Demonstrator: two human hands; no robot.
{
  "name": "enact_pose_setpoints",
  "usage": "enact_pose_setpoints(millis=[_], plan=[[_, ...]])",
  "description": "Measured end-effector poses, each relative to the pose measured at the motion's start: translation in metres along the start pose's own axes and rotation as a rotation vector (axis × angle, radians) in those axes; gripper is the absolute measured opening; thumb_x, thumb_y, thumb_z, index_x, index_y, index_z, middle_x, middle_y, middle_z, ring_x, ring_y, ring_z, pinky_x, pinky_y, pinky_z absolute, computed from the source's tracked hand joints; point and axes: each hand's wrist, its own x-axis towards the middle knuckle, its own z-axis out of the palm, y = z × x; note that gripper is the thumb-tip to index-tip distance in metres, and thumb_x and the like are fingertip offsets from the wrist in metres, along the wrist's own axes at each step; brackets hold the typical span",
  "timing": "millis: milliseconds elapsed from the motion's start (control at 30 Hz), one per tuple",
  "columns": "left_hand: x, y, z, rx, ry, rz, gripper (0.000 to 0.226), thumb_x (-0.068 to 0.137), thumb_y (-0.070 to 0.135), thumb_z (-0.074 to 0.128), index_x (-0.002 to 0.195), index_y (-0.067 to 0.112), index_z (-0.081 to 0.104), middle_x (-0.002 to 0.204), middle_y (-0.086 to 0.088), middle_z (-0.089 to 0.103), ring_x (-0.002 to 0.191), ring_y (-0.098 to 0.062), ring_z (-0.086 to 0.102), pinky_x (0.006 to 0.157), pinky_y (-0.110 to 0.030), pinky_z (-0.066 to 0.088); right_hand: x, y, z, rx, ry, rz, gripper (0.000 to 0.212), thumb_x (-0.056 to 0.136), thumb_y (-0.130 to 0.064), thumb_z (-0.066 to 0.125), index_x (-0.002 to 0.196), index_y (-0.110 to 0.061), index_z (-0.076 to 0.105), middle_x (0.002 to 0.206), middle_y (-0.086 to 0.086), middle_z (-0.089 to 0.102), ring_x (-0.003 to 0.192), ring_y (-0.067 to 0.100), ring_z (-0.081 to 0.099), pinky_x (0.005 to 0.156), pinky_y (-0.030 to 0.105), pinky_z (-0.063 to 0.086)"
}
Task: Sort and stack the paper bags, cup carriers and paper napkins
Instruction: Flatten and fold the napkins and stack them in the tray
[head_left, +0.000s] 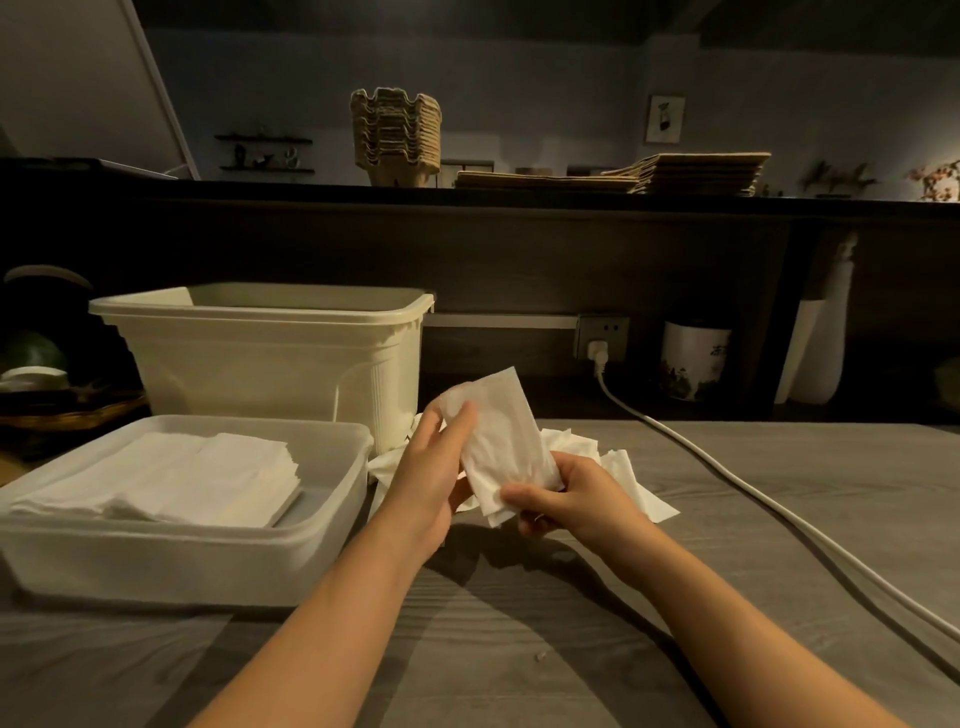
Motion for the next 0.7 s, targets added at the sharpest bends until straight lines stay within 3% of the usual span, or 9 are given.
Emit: enact_pose_setpoints(millis=[100, 267, 400, 533, 700], plan=[[-0.004, 0.000, 0.002, -0.045, -0.083, -0.059, 0.020, 0.087, 0.025, 0.059, 0.107, 0.025, 0.056, 0.108, -0.009, 0.063, 0.102, -0.027, 0.062, 0.083, -0.044, 0.054, -0.002, -0.001, -0.001, 0.036, -0.044, 0.016, 0.014, 0.082, -0.018, 0.067, 0.094, -0.016, 0.060, 0.080, 0.000, 0.068, 0.061, 0.007, 0.063, 0.062, 0.018, 0.052], [-0.002, -0.003, -0.001, 0.137, -0.067, -0.007, 0.029, 0.089, 0.024, 0.060, 0.116, 0.030, 0.051, 0.116, -0.004, 0.060, 0.104, -0.024, 0.060, 0.086, -0.045, 0.054, -0.005, 0.000, 0.004, 0.015, -0.125, 0.064, 0.018, 0.085, -0.028, 0.063, 0.102, -0.024, 0.057, 0.096, -0.004, 0.068, 0.084, 0.009, 0.068, 0.074, 0.022, 0.055], [-0.002, -0.006, 0.000, 0.429, -0.193, 0.191, 0.034, 0.095, 0.027, 0.049, 0.122, 0.046, 0.041, 0.130, 0.002, 0.046, 0.118, -0.017, 0.048, 0.093, -0.036, 0.049, -0.005, -0.001, 0.002, -0.007, 0.034, -0.015, 0.010, 0.089, -0.026, 0.057, 0.096, -0.033, 0.054, 0.099, -0.007, 0.065, 0.090, 0.009, 0.065, 0.076, 0.025, 0.055], [0.000, -0.008, -0.003, 0.518, -0.268, 0.128, 0.059, 0.086, 0.028, 0.064, 0.131, 0.046, 0.030, 0.126, 0.007, 0.045, 0.116, -0.013, 0.047, 0.087, -0.029, 0.049, -0.006, -0.003, -0.005, 0.234, 0.199, -0.097, 0.015, 0.090, -0.015, 0.055, 0.094, -0.030, 0.058, 0.090, -0.006, 0.067, 0.090, 0.012, 0.065, 0.070, 0.025, 0.055], [0.003, -0.002, -0.013, 0.661, -0.296, 0.100, 0.037, 0.087, 0.022, 0.064, 0.118, 0.032, 0.046, 0.109, 0.009, 0.058, 0.098, -0.003, 0.056, 0.077, -0.019, 0.052, -0.002, -0.001, -0.011, 0.295, 0.256, -0.072, 0.014, 0.087, -0.012, 0.059, 0.100, -0.016, 0.059, 0.095, 0.004, 0.069, 0.088, 0.017, 0.067, 0.074, 0.029, 0.056]])
